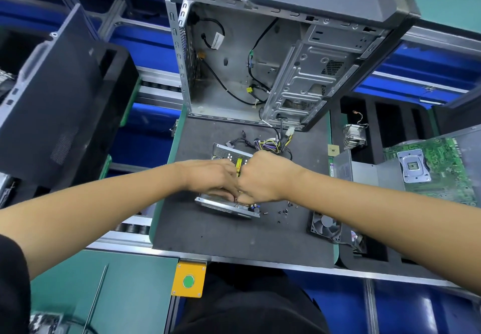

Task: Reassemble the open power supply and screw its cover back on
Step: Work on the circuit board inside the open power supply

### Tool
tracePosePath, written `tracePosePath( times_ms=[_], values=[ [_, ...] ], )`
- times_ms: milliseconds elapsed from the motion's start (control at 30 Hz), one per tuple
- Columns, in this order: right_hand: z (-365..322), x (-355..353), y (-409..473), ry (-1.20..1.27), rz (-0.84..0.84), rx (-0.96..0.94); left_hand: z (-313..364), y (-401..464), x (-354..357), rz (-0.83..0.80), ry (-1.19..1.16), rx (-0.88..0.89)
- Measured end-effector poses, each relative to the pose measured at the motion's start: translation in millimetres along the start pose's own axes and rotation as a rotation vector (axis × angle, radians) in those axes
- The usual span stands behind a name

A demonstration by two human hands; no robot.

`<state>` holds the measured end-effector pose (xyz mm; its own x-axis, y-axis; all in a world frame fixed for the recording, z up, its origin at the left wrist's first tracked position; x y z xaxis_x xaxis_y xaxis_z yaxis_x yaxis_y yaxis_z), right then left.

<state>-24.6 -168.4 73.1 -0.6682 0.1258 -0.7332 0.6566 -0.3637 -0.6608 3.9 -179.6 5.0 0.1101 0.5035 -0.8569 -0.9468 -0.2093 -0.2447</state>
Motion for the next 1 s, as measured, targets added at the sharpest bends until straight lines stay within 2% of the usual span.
tracePosePath(
  times_ms=[67,133,200,333,433,600,667,733,800,900,1000],
  values=[
    [-2.5,-6.7,-3.2,-0.064,0.052,-0.005,-0.7,-9.2,-5.9,-0.005,-0.153,-0.029],
    [-4.3,-4.2,-5.0,-0.047,0.049,-0.003,-3.4,-15.3,-11.6,0.071,-0.236,-0.092],
    [-2.1,-4.8,-5.5,-0.018,0.058,-0.001,-2.2,-18.7,-10.0,0.075,-0.227,-0.187],
    [-1.4,-8.0,-7.3,0.018,0.123,-0.025,1.6,-21.1,7.3,-0.020,-0.173,-0.339],
    [0.8,-4.1,-5.0,-0.010,0.085,-0.015,-4.3,-21.5,23.9,-0.065,-0.334,-0.405],
    [0.0,-0.5,-1.3,-0.023,0.078,-0.032,-1.5,-15.3,-8.3,0.312,-0.316,-0.374],
    [1.5,-0.1,-1.1,-0.035,0.091,-0.033,-6.4,-14.9,-8.0,0.390,-0.424,-0.342],
    [2.7,1.6,0.1,-0.042,0.079,-0.017,-8.9,-14.6,-1.5,0.383,-0.551,-0.318],
    [4.1,2.6,-0.3,-0.034,0.076,-0.016,-5.2,-13.7,1.6,0.349,-0.554,-0.323],
    [2.1,0.3,-7.8,0.067,0.090,-0.194,-4.7,-14.4,3.6,0.358,-0.587,-0.307],
    [-1.8,0.8,-13.5,-0.015,0.050,-0.310,-3.0,-14.3,7.6,0.326,-0.583,-0.309]
  ],
)
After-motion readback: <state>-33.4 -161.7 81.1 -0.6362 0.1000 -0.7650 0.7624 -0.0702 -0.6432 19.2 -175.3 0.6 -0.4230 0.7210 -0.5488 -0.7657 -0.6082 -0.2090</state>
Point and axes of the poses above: each hand's wrist, its own y-axis towards the middle knuckle, its own x-axis out of the palm, z = x × y, the point moved 9 cm from there along y, towards the middle knuckle, and after that the axes turned 14 degrees about -z, right-handed, at the moved point
